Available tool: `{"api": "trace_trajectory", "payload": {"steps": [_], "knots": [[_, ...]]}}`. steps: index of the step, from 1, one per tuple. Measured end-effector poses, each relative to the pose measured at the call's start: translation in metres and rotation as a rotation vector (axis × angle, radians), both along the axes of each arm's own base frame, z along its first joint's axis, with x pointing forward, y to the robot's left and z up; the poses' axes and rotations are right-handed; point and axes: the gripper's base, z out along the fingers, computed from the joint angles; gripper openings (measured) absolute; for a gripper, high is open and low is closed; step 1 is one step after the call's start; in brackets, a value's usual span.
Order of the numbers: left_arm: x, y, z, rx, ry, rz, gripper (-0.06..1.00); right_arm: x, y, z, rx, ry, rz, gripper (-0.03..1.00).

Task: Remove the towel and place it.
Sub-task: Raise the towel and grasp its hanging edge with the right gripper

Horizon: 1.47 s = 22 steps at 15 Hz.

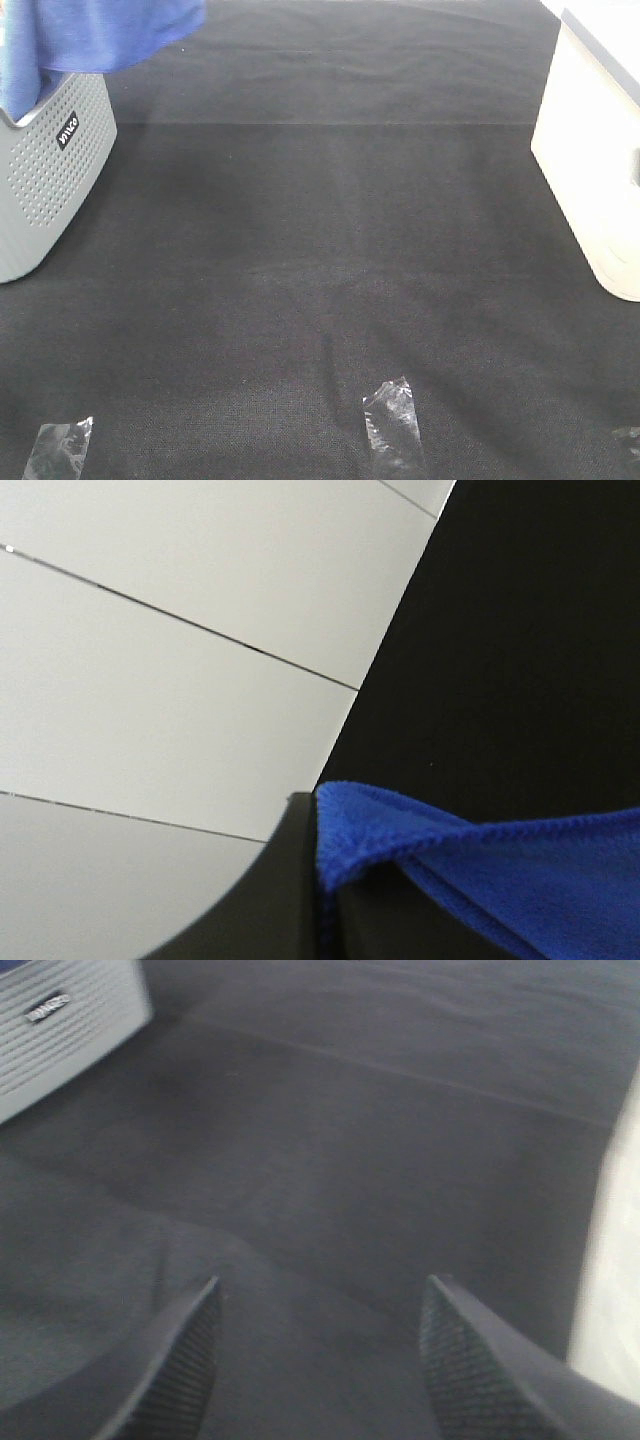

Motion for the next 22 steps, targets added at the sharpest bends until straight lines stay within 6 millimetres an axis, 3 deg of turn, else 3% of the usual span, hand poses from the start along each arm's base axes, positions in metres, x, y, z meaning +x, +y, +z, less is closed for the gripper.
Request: {"api": "trace_trajectory", "payload": {"steps": [4, 6, 11, 15, 16, 18, 22], "knots": [[-0.012, -0.029, 0.000, -0.001, 0.001, -0.085, 0.00, 0.063, 0.023, -0.038, 0.112, 0.054, 0.281, 0.60], [-0.016, -0.038, 0.000, -0.019, 0.009, -0.109, 0.00, 0.091, 0.033, -0.047, 0.218, 0.034, 0.404, 0.61], [-0.024, -0.056, -0.002, -0.083, 0.044, -0.189, 0.00, 0.147, 0.051, -0.057, 0.398, 0.055, 0.603, 0.80], [-0.019, -0.065, -0.010, -0.136, 0.097, -0.232, 0.00, 0.181, 0.111, -0.046, 0.346, 0.031, 0.733, 0.82], [-0.019, -0.065, -0.010, -0.136, 0.097, -0.232, 0.00, 0.181, 0.111, -0.046, 0.346, 0.031, 0.733, 0.82], [-0.021, -0.067, -0.012, -0.157, 0.131, -0.252, 0.00, 0.201, 0.116, -0.031, 0.324, -0.026, 0.724, 0.82], [-0.023, -0.069, -0.013, -0.156, 0.144, -0.271, 0.00, 0.209, 0.124, -0.036, 0.320, 0.002, 0.769, 0.82]]}}
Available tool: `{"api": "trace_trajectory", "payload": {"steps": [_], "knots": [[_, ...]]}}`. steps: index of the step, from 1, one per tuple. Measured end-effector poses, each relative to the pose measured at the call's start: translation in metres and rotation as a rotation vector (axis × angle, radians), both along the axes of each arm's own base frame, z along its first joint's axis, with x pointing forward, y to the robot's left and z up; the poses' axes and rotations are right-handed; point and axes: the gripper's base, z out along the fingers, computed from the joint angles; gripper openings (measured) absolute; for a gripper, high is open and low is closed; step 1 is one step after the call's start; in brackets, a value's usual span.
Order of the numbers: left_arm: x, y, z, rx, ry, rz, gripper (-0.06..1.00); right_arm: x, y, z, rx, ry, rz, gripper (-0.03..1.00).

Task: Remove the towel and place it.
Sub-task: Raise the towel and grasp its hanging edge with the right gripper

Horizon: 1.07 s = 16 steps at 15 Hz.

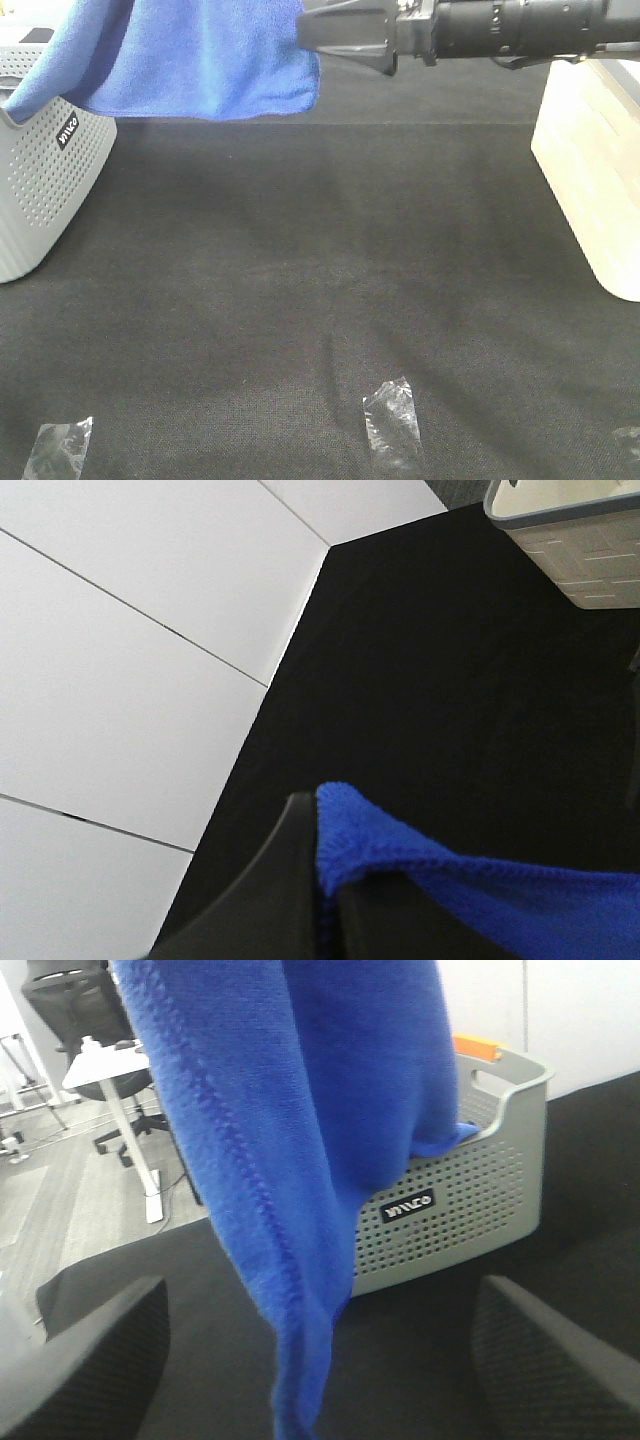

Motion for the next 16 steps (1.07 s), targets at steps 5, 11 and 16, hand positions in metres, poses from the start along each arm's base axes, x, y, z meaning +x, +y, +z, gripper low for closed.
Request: {"api": "trace_trajectory", "payload": {"steps": [5, 11, 16], "knots": [[0.000, -0.001, 0.002, 0.000, -0.029, -0.008, 0.00, -0.006, 0.018, -0.015, -0.025, 0.032, 0.085, 0.82], [0.003, -0.004, 0.001, -0.017, -0.033, -0.016, 0.00, -0.005, 0.018, -0.022, -0.045, 0.049, 0.089, 0.80], [0.008, -0.007, -0.004, -0.025, -0.025, -0.021, 0.00, -0.003, 0.017, -0.026, -0.091, 0.039, 0.074, 0.55]]}}
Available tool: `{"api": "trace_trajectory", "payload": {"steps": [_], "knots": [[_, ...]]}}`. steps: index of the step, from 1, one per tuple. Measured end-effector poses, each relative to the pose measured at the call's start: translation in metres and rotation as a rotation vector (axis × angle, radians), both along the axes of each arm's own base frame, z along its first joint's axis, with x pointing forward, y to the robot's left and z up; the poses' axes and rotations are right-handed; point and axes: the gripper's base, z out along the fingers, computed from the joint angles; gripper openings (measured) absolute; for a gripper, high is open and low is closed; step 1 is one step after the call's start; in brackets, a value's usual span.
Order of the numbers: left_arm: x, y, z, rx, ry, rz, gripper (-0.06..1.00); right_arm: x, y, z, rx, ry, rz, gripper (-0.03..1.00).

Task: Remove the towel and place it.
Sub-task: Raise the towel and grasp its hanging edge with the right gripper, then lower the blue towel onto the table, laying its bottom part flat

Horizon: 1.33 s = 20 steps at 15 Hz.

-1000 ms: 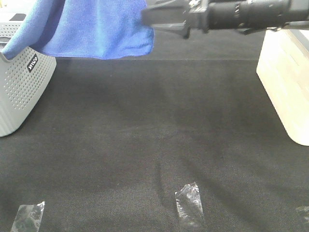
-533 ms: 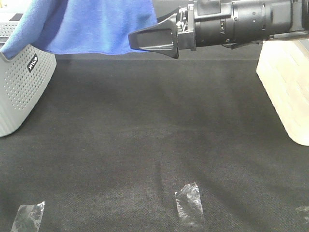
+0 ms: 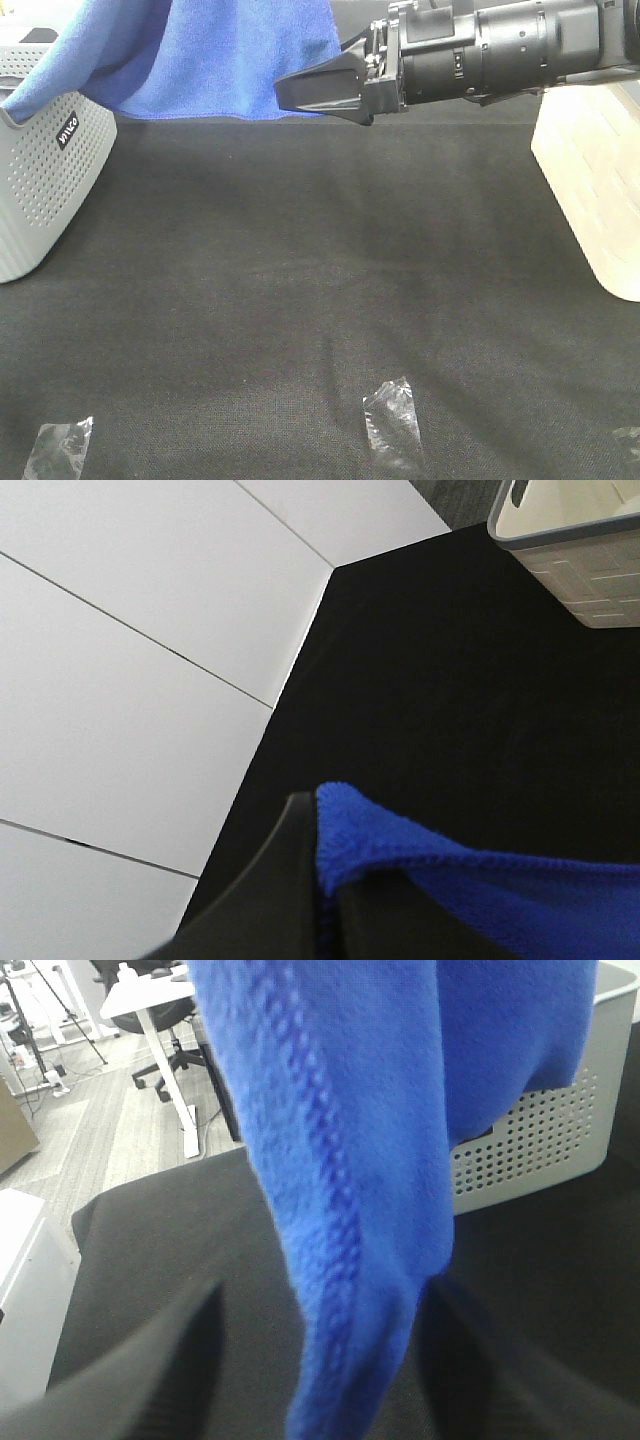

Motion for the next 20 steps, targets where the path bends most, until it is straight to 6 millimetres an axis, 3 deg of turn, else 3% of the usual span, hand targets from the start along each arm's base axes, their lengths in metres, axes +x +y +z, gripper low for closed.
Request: {"api": "trace_trajectory", "payload": {"steps": [3, 4, 7, 11, 15, 18, 20], "knots": [[-0.001, -0.002, 0.000, -0.022, 0.013, -0.015, 0.00, 0.000, 0.000, 0.000, -0.002, -0.001, -0.003, 0.12], [-0.002, -0.003, 0.000, -0.033, 0.021, -0.024, 0.00, 0.000, 0.000, 0.000, 0.002, 0.010, -0.004, 0.03], [-0.003, -0.003, 0.000, -0.039, 0.034, -0.031, 0.00, -0.001, 0.000, 0.000, 0.017, 0.076, -0.014, 0.03], [0.001, -0.006, -0.008, -0.035, 0.074, -0.027, 0.00, 0.004, -0.011, 0.006, -0.101, 0.166, -0.217, 0.03], [0.010, -0.011, -0.028, 0.007, 0.174, -0.027, 0.00, 0.002, -0.031, 0.060, -0.295, 0.106, -0.384, 0.03], [0.018, -0.015, -0.027, -0.036, 0.117, -0.016, 0.00, 0.016, -0.047, 0.107, -0.444, 0.088, -0.564, 0.03], [0.031, -0.019, -0.029, -0.063, 0.045, 0.007, 0.00, 0.024, -0.057, 0.148, -0.490, -0.046, -0.669, 0.03]]}}
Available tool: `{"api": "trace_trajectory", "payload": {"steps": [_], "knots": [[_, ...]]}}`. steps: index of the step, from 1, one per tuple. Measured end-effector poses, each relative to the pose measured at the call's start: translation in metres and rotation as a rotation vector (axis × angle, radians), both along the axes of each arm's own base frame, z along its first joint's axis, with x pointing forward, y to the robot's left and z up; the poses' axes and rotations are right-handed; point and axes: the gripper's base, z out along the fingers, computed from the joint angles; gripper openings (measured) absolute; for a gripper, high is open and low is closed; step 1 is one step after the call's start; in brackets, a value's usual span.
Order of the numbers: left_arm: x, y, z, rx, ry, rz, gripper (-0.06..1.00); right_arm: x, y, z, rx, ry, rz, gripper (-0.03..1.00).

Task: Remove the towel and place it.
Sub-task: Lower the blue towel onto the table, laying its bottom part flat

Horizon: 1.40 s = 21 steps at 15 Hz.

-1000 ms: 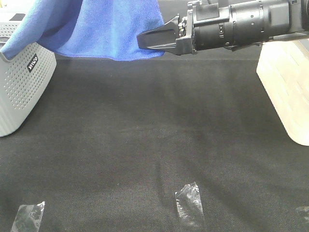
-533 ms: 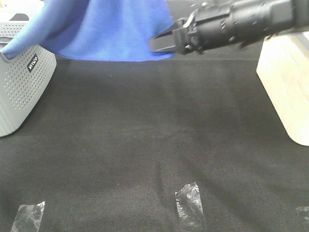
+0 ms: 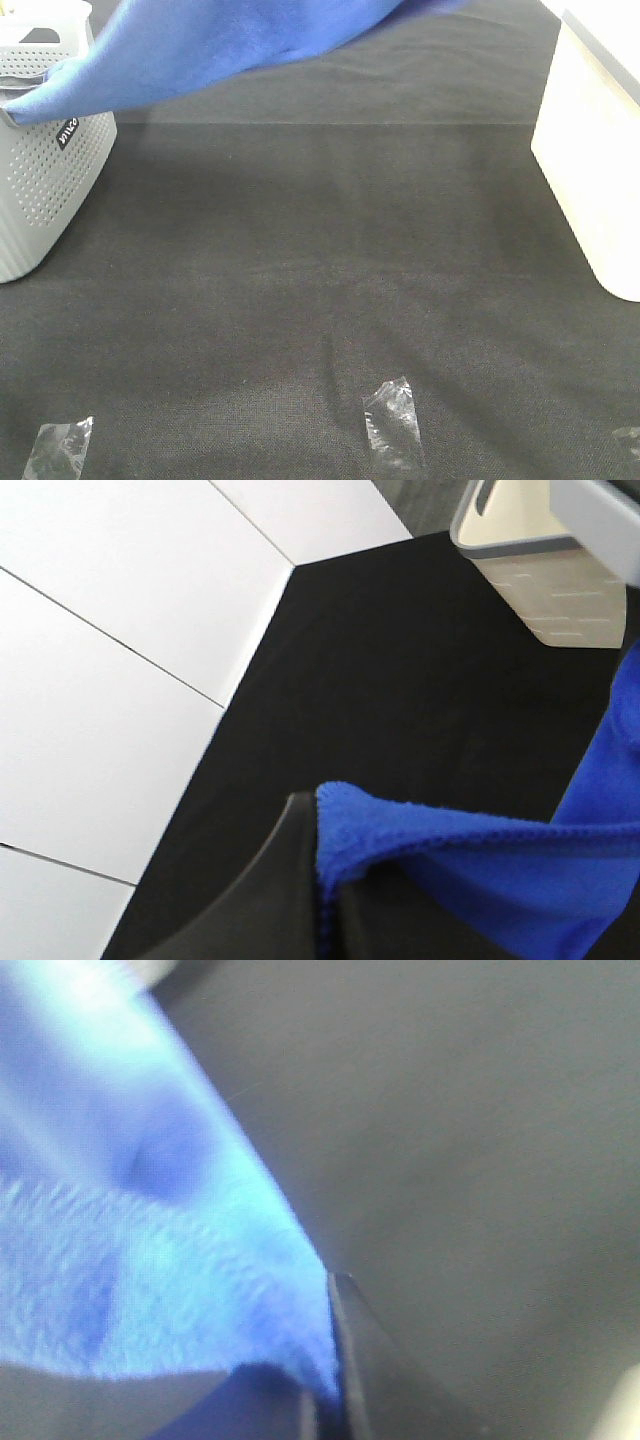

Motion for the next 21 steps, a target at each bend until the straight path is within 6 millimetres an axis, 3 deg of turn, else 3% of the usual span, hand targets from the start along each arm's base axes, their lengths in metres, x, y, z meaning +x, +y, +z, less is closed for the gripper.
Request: {"api": "trace_trajectory", "payload": {"steps": [3, 6, 9, 10, 13, 21], "knots": [[0.025, -0.005, -0.004, 0.001, -0.191, 0.065, 0.00, 0.012, -0.006, 0.061, -0.043, -0.273, -0.045, 0.03], [0.041, -0.012, -0.006, -0.073, -0.342, 0.087, 0.00, 0.026, -0.004, 0.084, -0.002, -0.440, -0.068, 0.03], [0.052, -0.012, -0.009, -0.164, -0.391, 0.111, 0.00, 0.035, -0.002, 0.088, 0.019, -0.531, -0.083, 0.03], [0.067, 0.002, -0.011, -0.266, -0.412, 0.157, 0.00, 0.043, -0.001, 0.090, 0.045, -0.627, -0.098, 0.03], [0.093, 0.026, -0.022, -0.342, -0.466, 0.222, 0.00, 0.061, 0.003, 0.083, 0.081, -0.731, -0.118, 0.03], [0.157, 0.050, -0.089, -0.448, -0.707, 0.286, 0.00, 0.136, 0.023, 0.061, 0.169, -0.953, -0.151, 0.03]]}}
